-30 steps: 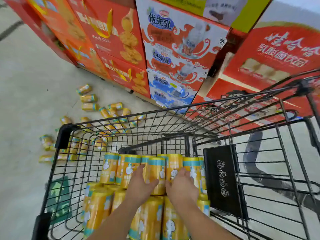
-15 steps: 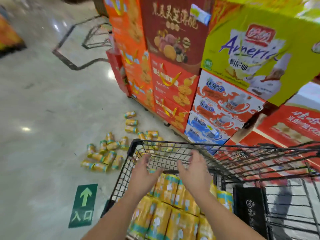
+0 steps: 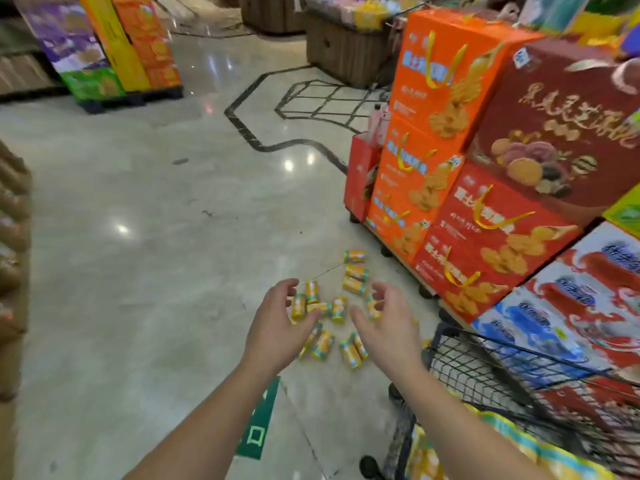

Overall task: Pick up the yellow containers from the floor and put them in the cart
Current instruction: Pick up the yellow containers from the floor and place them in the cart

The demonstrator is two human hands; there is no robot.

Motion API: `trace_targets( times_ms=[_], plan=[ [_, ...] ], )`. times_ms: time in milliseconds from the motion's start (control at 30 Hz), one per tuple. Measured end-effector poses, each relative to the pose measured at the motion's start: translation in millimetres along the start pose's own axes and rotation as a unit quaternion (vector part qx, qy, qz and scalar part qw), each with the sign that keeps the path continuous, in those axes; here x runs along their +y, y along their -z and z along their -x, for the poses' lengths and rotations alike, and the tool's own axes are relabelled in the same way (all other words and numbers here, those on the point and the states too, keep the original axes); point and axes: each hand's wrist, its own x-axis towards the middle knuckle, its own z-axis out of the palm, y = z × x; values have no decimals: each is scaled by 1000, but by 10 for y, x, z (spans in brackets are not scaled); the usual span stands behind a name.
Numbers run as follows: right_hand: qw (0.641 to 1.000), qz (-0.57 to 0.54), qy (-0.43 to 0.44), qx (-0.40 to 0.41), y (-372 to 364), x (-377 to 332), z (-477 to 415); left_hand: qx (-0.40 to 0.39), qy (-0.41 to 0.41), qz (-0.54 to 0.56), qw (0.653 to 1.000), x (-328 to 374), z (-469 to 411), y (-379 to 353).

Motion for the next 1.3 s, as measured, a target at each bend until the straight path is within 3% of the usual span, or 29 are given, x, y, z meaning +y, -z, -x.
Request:
trace_targets(
  times_ms=[133,267,400,533,667,800,1067,1300],
  plan=[
    [999,-7,-17,-44,-617,-299,-50,40,52,6,998,-513,-225,703],
    [995,-14,-66,-73,-1071,-180,-185,38,86,18,995,-878,-555,820],
    [987,-26,-125,-94,-1479,164,-402,-35,121,-7,992,-1175,-908,542],
    [971,-7,-197,-134,-2082,625,-765,-125,114,-118,979,-1651,-1449,187],
    [952,48,-221,-205,-2911,1190,-1263,-208,100,-267,936,-2401,-2160,-277],
    [935,130,-183,-275,-3853,1874,-1723,-319,57,-390,862,-3371,-2863,-926],
    [914,194,-149,-323,-5977,3165,-1873,-461,-62,-474,748,-5640,-3721,-2279],
    [905,288,-105,-295,-7543,4028,-1654,-475,-79,-504,717,-7442,-3828,-2944]
  ],
)
